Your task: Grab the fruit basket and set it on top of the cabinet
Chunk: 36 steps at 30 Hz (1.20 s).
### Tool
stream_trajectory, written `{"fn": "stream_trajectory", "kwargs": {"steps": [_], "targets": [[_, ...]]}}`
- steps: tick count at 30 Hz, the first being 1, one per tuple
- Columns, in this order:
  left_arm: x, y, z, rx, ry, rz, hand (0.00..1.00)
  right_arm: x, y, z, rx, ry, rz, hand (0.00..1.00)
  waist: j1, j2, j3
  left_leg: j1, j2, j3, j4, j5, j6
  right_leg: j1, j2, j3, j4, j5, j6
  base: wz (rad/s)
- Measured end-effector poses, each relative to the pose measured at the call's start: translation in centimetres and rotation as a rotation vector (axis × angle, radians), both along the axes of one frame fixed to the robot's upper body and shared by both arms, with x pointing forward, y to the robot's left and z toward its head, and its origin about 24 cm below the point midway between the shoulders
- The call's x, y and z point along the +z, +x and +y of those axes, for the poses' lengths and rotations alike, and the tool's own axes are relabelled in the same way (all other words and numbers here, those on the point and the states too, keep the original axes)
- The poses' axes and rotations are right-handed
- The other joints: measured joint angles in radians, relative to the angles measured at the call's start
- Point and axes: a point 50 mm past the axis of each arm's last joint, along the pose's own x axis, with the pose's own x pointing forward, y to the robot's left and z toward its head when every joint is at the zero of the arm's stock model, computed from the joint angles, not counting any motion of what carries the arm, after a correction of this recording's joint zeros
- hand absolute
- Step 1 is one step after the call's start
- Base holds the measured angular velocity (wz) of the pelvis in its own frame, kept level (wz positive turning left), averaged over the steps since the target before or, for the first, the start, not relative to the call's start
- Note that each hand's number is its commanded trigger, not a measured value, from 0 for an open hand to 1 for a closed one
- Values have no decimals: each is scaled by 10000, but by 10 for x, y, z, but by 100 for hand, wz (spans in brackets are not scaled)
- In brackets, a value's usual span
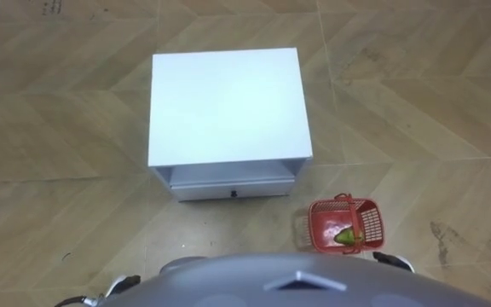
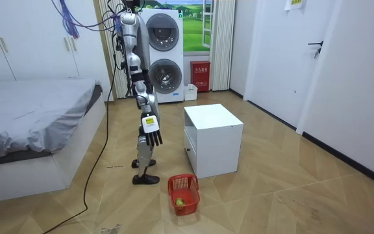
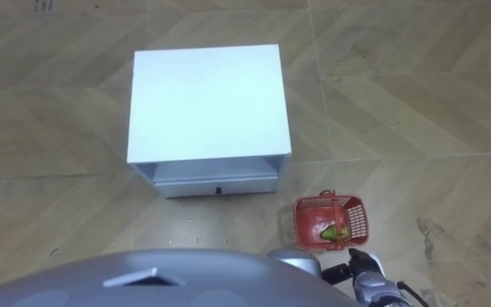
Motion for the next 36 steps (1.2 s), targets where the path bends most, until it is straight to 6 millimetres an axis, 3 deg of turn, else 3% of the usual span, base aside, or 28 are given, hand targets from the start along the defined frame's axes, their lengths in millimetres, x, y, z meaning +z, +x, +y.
{"fn": "stream_trajectory", "kwargs": {"steps": [12, 15, 17, 18, 19, 20, 21, 22, 23, 24, 25, 26, 27, 29, 30, 31, 32, 33, 34, 35, 36], "targets": [[0, 2, 0, -10, -44, -65, 0, 0, -4, -1, 217, -130, 430, 0, -7, -81, -33, -134, -160, 62, 116, -1, 4, -386, -279, 1, 659, -269, 93, 0], [0, 8, 0, -26, -85, -237, 0, 1, 2, -2, 305, -297, 295, 0, -17, -118, -60, -732, -297, 226, 825, -42, 74, -1203, -453, 31, 1717, -339, 98, -9], [1, 15, 3, 128, -181, -555, 0, 3, 17, -4, 445, -582, -139, 0, -57, -74, -39, -1733, -331, 552, 1865, -87, 155, -1920, -474, 643, 2202, -192, 105, -16], [1, 17, 4, 220, -192, -676, 0, 4, 22, -4, 485, -649, -301, 0, -72, -39, -67, -2050, -347, 552, 2072, -99, 251, -2079, -452, 866, 2182, -167, 149, -3], [2, 27, 7, 195, -211, -984, 0, 7, 36, -6, 365, -762, -798, 0, -147, 185, -109, -2640, -166, 614, 2395, -288, 636, -2809, -442, 1033, 3226, -452, 300, 80], [4, 46, 12, 109, -128, -1465, 0, 7, 36, -5, -9, -827, -1013, 0, -476, 10, -28, -3237, -308, 1109, 3124, -552, 936, -3397, -873, 849, 6105, -884, 404, 126], [6, 54, 15, 2, -40, -1684, 0, 6, 31, -4, -249, -820, -912, 0, -490, -150, -25, -3429, -495, 1275, 3332, -591, 1001, -3442, -1089, 899, 7395, -890, 457, 169], [9, 68, 21, -130, 124, -2099, 0, 6, 31, -3, -549, -761, -898, 0, -210, -564, -50, -3817, -792, 1573, 3648, -734, 1119, -3463, -1321, 1288, 9519, -758, 634, 105], [13, 83, 23, -20, 253, -2566, 0, 8, 44, -7, -653, -898, -1281, 0, 172, -636, -97, -4528, -761, 1853, 4036, -1009, 1097, -3597, -1198, 1615, 10782, -479, 751, 66], [15, 89, 25, 29, 333, -2793, 0, 11, 56, -8, -643, -975, -1615, 0, 261, -694, -132, -4902, -681, 1957, 4295, -1153, 1063, -3590, -1118, 1641, 11153, -340, 757, 18], [18, 98, 29, 334, 553, -3108, 0, 16, 78, -7, -619, -1001, -2329, 0, 468, -743, -115, -5740, -506, 2229, 4922, -1226, 1120, -3495, -1129, 1666, 11593, -159, 729, -6], [20, 102, 33, 793, 748, -3253, 0, 23, 107, -5, -470, -879, -3058, 0, 578, -644, -66, -6588, -249, 2309, 5746, -1393, 1147, -3242, -1234, 1565, 11635, -120, 695, -15], [21, 103, 36, 1040, 863, -3323, 0, 27, 121, -2, -268, -795, -3440, 0, 556, -626, -50, -7005, -165, 2309, 6222, -1525, 1156, -3141, -1360, 1500, 11668, -115, 703, -17], [29, 123, 46, 1625, 1322, -3943, 0, 39, 158, 9, 445, -427, -4595, 0, 548, -732, 17, -8887, 90, 2323, 8629, -2297, 1216, -2646, -1850, 1550, 12032, -15, 871, 5], [32, 130, 48, 1740, 1404, -4203, 0, 42, 165, 10, 505, -339, -4790, 0, 552, -793, 40, -9398, 103, 2323, 9314, -2503, 1228, -2605, -1996, 1579, 12200, -17, 875, 23], [37, 144, 51, 1903, 1510, -4665, 0, 47, 174, 10, 476, -181, -5039, 0, 547, -900, 111, -10338, 199, 2366, 10668, -2856, 1297, -2562, -2283, 1625, 12333, -48, 871, 18], [42, 155, 53, 2218, 1531, -5061, 0, 50, 182, 10, 386, 5, -5193, 0, 568, -949, 208, -11203, 386, 2389, 12103, -3228, 1317, -2712, -2521, 1777, 12495, -255, 911, 15], [45, 159, 55, 2357, 1533, -5218, 0, 52, 185, 11, 396, 117, -5258, 0, 539, -971, 252, -11605, 449, 2363, 12788, -3377, 1341, -2794, -2600, 1865, 13153, -628, 998, 4], [48, 163, 59, 2565, 1525, -5458, 0, 51, 183, 9, 279, 311, -5239, 0, 548, -1023, 322, -12240, 583, 2330, 13995, -3660, 1325, -2989, -2678, 1874, 14493, -1419, 791, 6], [48, 162, 60, 2656, 1497, -5537, 0, 49, 178, 5, -5, 495, -5137, 0, 570, -1069, 359, -12789, 597, 2278, 14879, -3830, 1294, -3152, -2754, 1913, 15605, -1914, 682, 3], [48, 160, 61, 2622, 1516, -5488, 0, 49, 176, 3, -168, 544, -5104, 0, 548, -1099, 383, -13045, 586, 2259, 15230, -3879, 1259, -3237, -2754, 1960, 16061, -2123, 662, 0]]}}
